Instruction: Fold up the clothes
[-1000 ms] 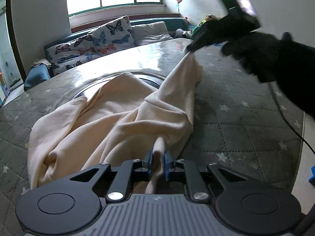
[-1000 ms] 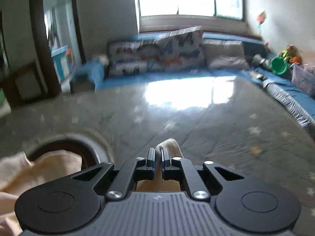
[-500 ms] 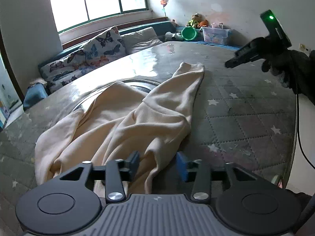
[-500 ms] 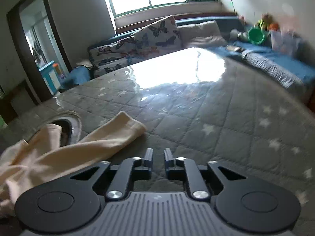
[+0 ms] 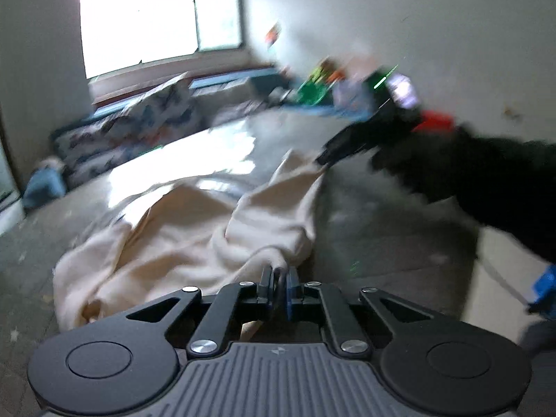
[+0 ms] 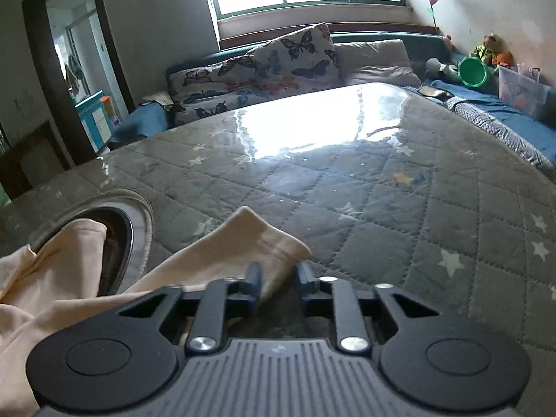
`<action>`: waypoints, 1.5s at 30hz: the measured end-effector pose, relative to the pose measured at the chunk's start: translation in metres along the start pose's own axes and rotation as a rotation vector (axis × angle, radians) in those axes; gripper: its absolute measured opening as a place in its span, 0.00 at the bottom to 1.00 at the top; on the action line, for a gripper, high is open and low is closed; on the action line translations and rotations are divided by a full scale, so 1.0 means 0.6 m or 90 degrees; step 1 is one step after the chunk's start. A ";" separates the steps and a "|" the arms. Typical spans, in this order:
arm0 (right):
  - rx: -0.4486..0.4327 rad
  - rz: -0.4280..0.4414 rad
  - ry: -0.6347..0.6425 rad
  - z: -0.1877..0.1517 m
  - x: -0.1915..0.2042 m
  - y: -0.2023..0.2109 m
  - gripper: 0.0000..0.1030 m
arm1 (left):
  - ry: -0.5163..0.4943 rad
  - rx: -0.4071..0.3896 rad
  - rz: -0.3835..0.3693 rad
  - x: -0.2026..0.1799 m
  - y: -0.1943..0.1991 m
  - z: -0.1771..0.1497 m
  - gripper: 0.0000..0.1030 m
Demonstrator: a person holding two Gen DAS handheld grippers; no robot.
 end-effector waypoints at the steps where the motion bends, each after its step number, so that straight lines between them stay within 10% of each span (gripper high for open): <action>1: -0.003 -0.007 0.003 -0.002 0.000 0.002 0.05 | -0.002 -0.010 -0.017 -0.005 0.015 0.000 0.07; 9: -0.015 -0.032 0.018 -0.011 -0.008 0.031 0.08 | -0.004 0.013 -0.004 -0.006 -0.001 -0.010 0.13; 12: -0.017 -0.027 -0.009 -0.001 -0.012 0.026 0.33 | -0.005 0.021 0.002 -0.005 -0.008 -0.013 0.38; 15: -0.007 -0.025 -0.035 0.006 -0.016 0.007 0.33 | -0.015 0.029 0.012 -0.003 -0.041 -0.007 0.50; 17: -0.007 -0.033 -0.025 0.004 -0.012 -0.002 0.30 | -0.024 0.054 0.005 -0.010 -0.067 -0.007 0.50; 20: -0.009 -0.037 0.009 -0.004 0.001 0.002 0.09 | -0.058 0.101 0.030 -0.017 -0.104 -0.019 0.12; 30: -0.057 -0.078 0.082 -0.036 -0.028 0.102 0.10 | -0.019 0.081 -0.086 -0.008 -0.049 -0.035 0.08; 36: -0.072 -0.018 0.146 -0.038 0.036 0.111 0.45 | -0.012 0.081 -0.096 -0.003 -0.047 -0.040 0.27; 38: -0.077 0.002 0.167 -0.038 0.057 0.115 0.76 | -0.013 0.057 -0.088 0.002 -0.031 -0.034 0.40; 45: -0.094 0.073 0.242 -0.041 0.132 0.127 1.00 | 0.015 0.008 0.001 0.053 0.003 -0.010 0.71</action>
Point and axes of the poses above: each gripper's, at about its wrist camera, not at the fingertips, and y roughly against the way its jaws point, x to its left, z to its top, the point moved 4 cm from there along -y, roughly the way its jaws point, and after that the axes turned 3 degrees about -z, right-handed, at the moved point
